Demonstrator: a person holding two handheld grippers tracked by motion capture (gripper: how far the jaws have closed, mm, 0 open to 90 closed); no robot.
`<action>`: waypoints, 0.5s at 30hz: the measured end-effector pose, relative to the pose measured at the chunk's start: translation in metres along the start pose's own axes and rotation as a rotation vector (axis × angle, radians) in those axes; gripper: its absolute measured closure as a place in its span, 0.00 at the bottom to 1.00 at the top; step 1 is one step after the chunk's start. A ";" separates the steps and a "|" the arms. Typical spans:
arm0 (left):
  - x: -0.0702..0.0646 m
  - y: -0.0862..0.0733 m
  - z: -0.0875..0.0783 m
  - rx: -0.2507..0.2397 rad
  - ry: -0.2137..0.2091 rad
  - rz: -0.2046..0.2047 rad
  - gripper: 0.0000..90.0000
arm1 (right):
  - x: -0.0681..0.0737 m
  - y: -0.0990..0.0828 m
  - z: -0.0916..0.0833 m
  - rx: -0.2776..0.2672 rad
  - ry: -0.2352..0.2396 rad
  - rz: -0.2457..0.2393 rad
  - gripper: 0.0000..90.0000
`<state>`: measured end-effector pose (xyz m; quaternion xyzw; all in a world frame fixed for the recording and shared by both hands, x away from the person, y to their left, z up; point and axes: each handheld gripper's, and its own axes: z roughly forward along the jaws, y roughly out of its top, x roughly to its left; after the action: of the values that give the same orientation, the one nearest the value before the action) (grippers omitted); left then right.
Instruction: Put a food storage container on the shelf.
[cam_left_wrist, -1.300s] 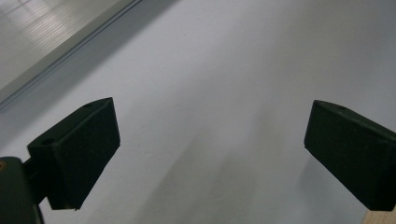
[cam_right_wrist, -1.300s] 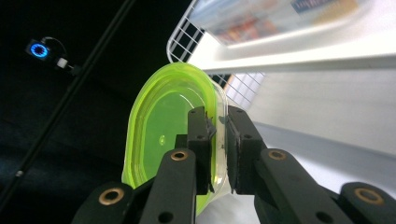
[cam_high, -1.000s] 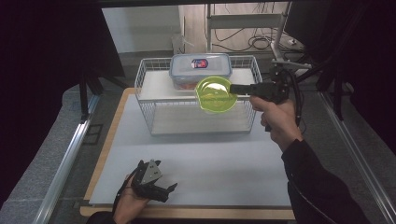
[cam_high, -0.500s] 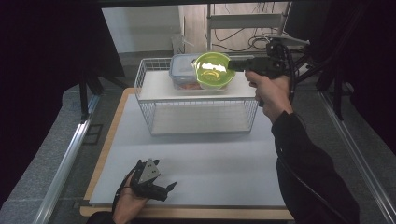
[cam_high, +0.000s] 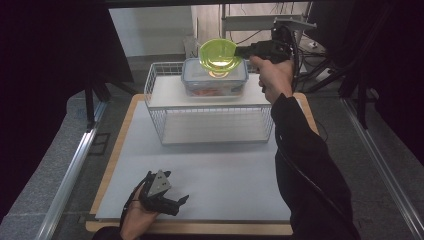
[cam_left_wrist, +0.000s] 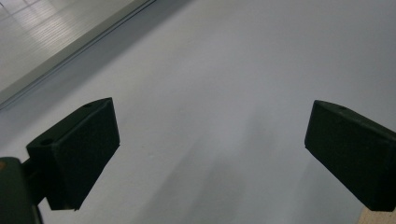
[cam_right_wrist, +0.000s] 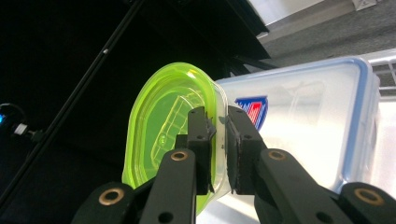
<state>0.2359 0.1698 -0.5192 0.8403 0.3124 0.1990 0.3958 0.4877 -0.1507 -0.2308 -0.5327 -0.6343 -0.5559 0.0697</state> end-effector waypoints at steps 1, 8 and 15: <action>0.000 0.000 0.000 0.000 -0.001 0.000 0.03 | 0.000 0.002 0.003 -0.001 -0.006 0.005 0.90; 0.000 0.000 0.000 -0.001 -0.008 0.004 0.03 | -0.004 0.011 0.020 -0.008 -0.050 0.025 0.90; -0.001 0.000 0.001 -0.002 -0.010 0.005 0.03 | -0.014 0.015 0.032 -0.020 -0.053 0.070 0.90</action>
<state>0.2356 0.1686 -0.5196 0.8417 0.3083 0.1959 0.3977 0.5208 -0.1368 -0.2425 -0.5697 -0.6115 -0.5450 0.0669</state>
